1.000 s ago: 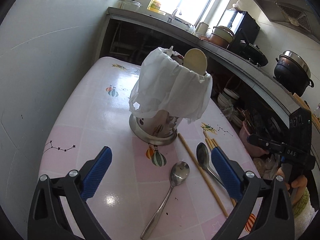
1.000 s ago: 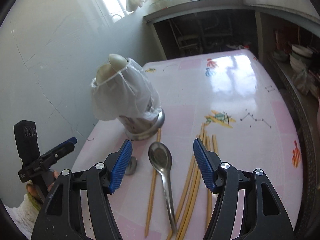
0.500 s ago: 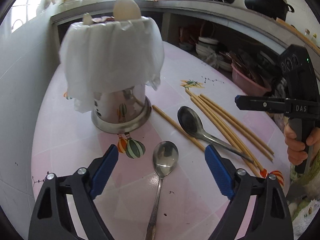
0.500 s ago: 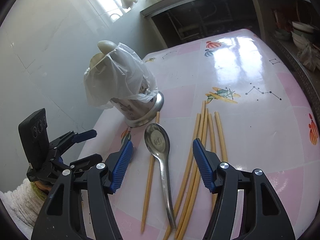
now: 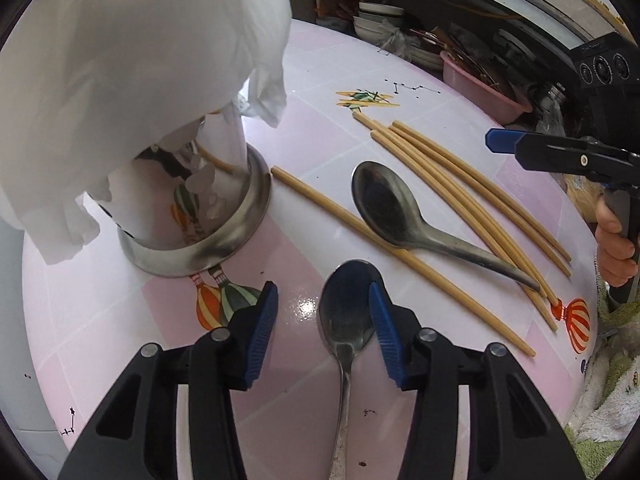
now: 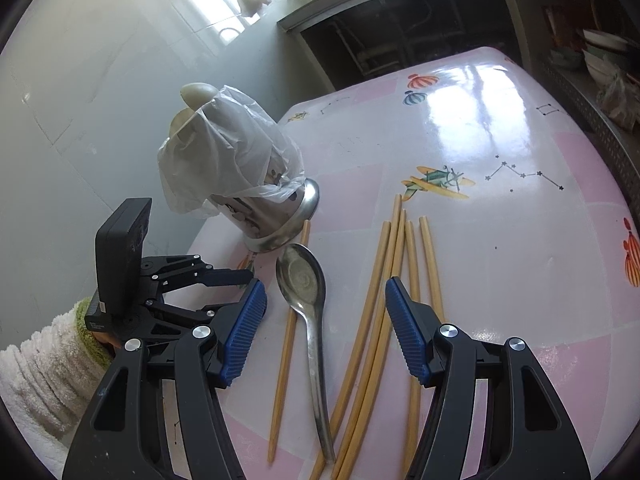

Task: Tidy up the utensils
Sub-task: 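Grasp the steel spoon by its handle with the left tool, then lift the steel spoon with the left tool while the right tool grasps the other steel spoon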

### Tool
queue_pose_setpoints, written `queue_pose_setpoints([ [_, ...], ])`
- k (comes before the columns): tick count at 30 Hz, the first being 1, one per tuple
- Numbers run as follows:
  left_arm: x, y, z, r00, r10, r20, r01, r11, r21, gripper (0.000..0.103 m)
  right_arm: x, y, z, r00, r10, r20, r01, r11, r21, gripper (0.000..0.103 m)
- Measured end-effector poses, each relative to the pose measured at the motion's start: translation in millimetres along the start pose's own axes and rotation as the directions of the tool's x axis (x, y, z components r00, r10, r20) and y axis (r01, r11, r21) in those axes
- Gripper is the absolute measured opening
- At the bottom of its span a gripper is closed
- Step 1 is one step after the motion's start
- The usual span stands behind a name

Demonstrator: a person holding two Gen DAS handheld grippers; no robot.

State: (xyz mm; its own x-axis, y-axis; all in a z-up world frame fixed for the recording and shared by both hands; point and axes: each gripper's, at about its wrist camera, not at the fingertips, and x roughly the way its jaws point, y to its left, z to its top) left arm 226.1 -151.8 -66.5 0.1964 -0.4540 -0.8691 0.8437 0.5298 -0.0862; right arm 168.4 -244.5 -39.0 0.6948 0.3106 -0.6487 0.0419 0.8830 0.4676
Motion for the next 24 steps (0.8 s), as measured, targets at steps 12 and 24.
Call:
queue_pose_setpoints([
  [12,-1,-25,1,1.0,0.002,-0.027,0.002,0.991,0.13,0.018,3,-2,0,1.0,0.002,0.006,-0.002,1.0,0.005,0.06],
  [24,-23,-36,-15,0.999,-0.003,0.05,0.0,0.999,0.047,0.001,-4,8,6,1.0,-0.009,0.0,0.009,1.0,-0.027,0.053],
])
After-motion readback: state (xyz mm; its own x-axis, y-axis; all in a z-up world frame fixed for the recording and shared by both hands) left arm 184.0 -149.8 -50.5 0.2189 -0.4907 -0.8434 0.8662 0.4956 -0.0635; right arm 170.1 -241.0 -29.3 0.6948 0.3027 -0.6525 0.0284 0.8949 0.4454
